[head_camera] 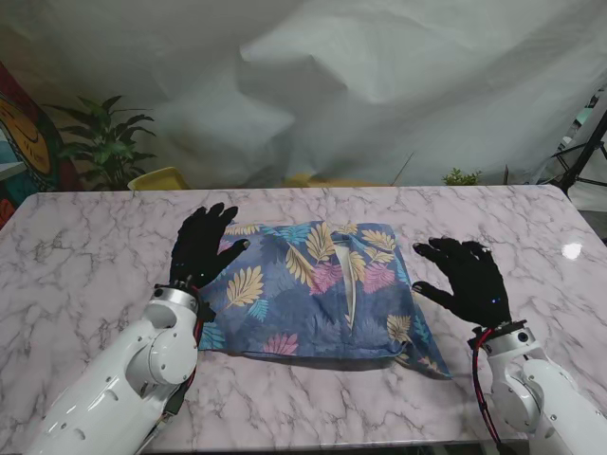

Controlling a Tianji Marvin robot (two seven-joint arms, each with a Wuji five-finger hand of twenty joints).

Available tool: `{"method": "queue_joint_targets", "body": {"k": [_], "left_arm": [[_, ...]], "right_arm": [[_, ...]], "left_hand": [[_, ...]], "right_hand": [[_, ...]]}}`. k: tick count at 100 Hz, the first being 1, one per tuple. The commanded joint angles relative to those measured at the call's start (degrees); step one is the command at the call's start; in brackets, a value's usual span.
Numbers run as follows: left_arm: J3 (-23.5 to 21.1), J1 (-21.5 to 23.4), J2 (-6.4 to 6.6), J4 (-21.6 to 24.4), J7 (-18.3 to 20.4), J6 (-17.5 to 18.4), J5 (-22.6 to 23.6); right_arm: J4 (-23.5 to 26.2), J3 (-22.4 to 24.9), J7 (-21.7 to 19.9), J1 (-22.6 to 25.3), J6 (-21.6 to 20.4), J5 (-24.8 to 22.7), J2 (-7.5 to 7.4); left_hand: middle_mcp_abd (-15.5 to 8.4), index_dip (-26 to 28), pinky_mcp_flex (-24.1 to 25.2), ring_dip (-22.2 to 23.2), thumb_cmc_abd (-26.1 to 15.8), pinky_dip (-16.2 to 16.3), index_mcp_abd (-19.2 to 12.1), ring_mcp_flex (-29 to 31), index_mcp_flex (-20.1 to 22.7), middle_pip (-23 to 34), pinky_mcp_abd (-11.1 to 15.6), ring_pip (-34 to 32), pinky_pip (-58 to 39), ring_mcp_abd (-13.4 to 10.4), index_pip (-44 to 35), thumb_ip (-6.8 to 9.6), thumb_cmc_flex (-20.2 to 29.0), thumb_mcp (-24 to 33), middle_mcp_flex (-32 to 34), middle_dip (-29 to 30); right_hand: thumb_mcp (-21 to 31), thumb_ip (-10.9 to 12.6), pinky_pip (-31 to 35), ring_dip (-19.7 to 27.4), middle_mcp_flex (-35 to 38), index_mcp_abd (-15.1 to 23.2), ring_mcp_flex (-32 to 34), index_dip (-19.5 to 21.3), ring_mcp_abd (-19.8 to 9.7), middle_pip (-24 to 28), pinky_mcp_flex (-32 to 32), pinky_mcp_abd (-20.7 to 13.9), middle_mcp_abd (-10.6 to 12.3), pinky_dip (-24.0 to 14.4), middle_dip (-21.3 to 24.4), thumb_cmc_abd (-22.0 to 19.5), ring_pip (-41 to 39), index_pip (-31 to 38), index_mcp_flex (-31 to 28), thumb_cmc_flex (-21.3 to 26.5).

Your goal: Put a pillowcase on a pillow

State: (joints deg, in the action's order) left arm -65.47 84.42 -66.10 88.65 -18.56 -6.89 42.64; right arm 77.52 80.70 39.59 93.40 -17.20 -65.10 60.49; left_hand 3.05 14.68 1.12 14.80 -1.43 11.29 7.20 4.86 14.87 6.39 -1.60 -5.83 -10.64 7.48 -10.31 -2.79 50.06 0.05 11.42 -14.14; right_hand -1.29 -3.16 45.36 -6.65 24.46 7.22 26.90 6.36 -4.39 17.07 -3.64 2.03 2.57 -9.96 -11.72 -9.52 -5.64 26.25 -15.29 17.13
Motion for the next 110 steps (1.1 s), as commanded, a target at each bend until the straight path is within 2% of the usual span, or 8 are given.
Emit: {"method": "queue_joint_targets", "body": {"k": [1,17,28,36,49,68,75,110], "left_arm": [[-0.9,1.4,-0.22,-0.3,0.3,0.6,-1.4],[-4.2,3.9,-1.12,-0.7,-0.7,5.7,-8.2],[-5.6,5.1,-1.37,-1.2,-1.1,8.6,-10.5],[-6.3,6.0,-1.19,-1.0,0.0,9.1,-11.1],[-7.4,7.0,-0.63,-0.1,3.3,8.5,-11.8],[-7.5,7.4,-0.61,0.1,3.6,8.0,-12.0],[-7.7,7.7,-0.60,0.5,3.7,7.7,-12.0],[-7.5,7.7,-0.57,0.4,3.9,7.9,-12.2]], "right_arm": [[-2.2,-0.3,0.3,-0.1,0.6,-0.3,0.88],[-8.9,-0.8,3.7,-2.1,-4.4,5.5,2.39],[-13.4,-2.0,7.9,-3.9,-7.1,8.2,3.45],[-16.0,-3.4,10.5,-5.0,-7.2,8.8,3.75],[-18.7,-5.5,12.2,-6.3,-7.5,9.7,4.09],[-23.1,-9.3,15.5,-9.1,-7.6,11.1,4.69],[-22.8,-9.2,14.4,-9.0,-7.9,11.2,4.59],[-24.0,-10.4,15.9,-10.3,-8.3,11.3,4.76]], "left_hand": [[-1.6,-0.9,1.1,-0.8,-2.8,0.2,-0.6,-2.4,-2.7,-2.4,2.9,2.5,3.9,-1.7,2.1,1.17,-2.0,-1.8,-3.2,1.7],[-2.6,-1.2,0.6,-1.9,-1.9,0.2,-1.0,-3.1,-2.6,-4.5,4.2,5.5,9.0,-3.3,4.3,1.23,-3.3,-1.8,-4.1,2.6],[-3.0,-1.1,0.1,-2.6,-1.2,-0.9,-1.2,-3.0,-1.9,-5.0,4.5,5.8,10.4,-3.9,4.8,1.26,-3.3,-1.8,-4.1,2.9],[-2.8,-1.2,0.1,-2.6,-0.9,-1.1,-1.0,-3.0,-1.9,-5.2,4.7,5.7,10.6,-3.9,5.0,1.26,-3.3,-1.7,-4.2,3.1],[-2.8,-1.2,0.0,-2.7,-0.8,-1.3,-0.8,-3.1,-1.3,-5.1,4.9,5.7,10.6,-4.0,5.2,1.32,-2.4,-1.4,-4.1,3.4],[-2.6,-1.1,-0.1,-2.8,-0.7,-1.5,-0.4,-3.0,-0.8,-4.8,4.9,5.6,10.7,-4.0,5.3,1.30,-1.7,-1.5,-3.8,3.7],[-2.7,-1.1,-0.1,-2.9,-0.7,-1.6,-0.4,-3.1,-0.8,-4.8,5.0,5.7,10.7,-4.1,5.3,1.30,-1.6,-1.5,-3.9,3.8],[-2.5,-0.9,0.0,-3.2,-0.7,-2.1,-0.4,-3.1,-0.9,-4.8,4.8,5.9,10.8,-3.9,5.4,1.30,-1.2,-1.6,-4.0,4.1]], "right_hand": [[-0.8,-0.7,-3.2,1.2,0.4,-0.7,-1.7,-1.4,-1.6,-0.9,1.4,-3.1,0.9,2.0,0.8,-3.9,2.6,-0.8,-2.3,-2.0],[-0.8,-0.6,-6.0,1.7,5.2,-1.0,-0.7,-1.1,-2.5,-5.6,0.8,-4.9,1.1,3.9,2.9,-6.1,3.3,-2.0,-7.2,-2.4],[-0.8,-0.6,-6.7,1.9,9.8,-1.7,0.3,-1.1,-2.6,-11.5,0.2,-5.1,0.7,4.4,5.8,-5.9,3.7,-3.7,-9.8,-1.5],[-0.8,-0.6,-6.7,2.1,12.7,-2.0,0.5,-1.1,-2.6,-16.4,0.1,-5.1,0.5,4.5,8.3,-5.5,4.0,-4.7,-10.2,-1.2],[-0.8,-0.5,-6.7,2.2,13.2,-2.1,0.8,-1.1,-2.5,-16.9,-0.1,-5.0,0.6,4.5,8.5,-4.9,4.2,-4.8,-10.6,-1.0],[-0.7,-0.5,-6.7,2.2,14.4,-2.1,2.0,-0.9,-2.4,-16.7,-1.0,-4.1,0.4,4.6,8.4,-4.0,3.9,-4.6,-11.7,-0.4],[-0.7,-0.5,-7.3,2.3,13.4,-2.2,1.2,-1.1,-2.6,-17.1,-0.6,-4.5,0.6,4.9,8.5,-4.5,4.4,-5.2,-10.6,-0.6],[-0.7,-0.4,-7.7,2.1,14.8,-1.8,2.3,-0.6,-2.5,-16.8,-1.7,-3.7,0.6,5.1,8.3,-3.8,3.8,-4.5,-11.9,-0.2]]}}
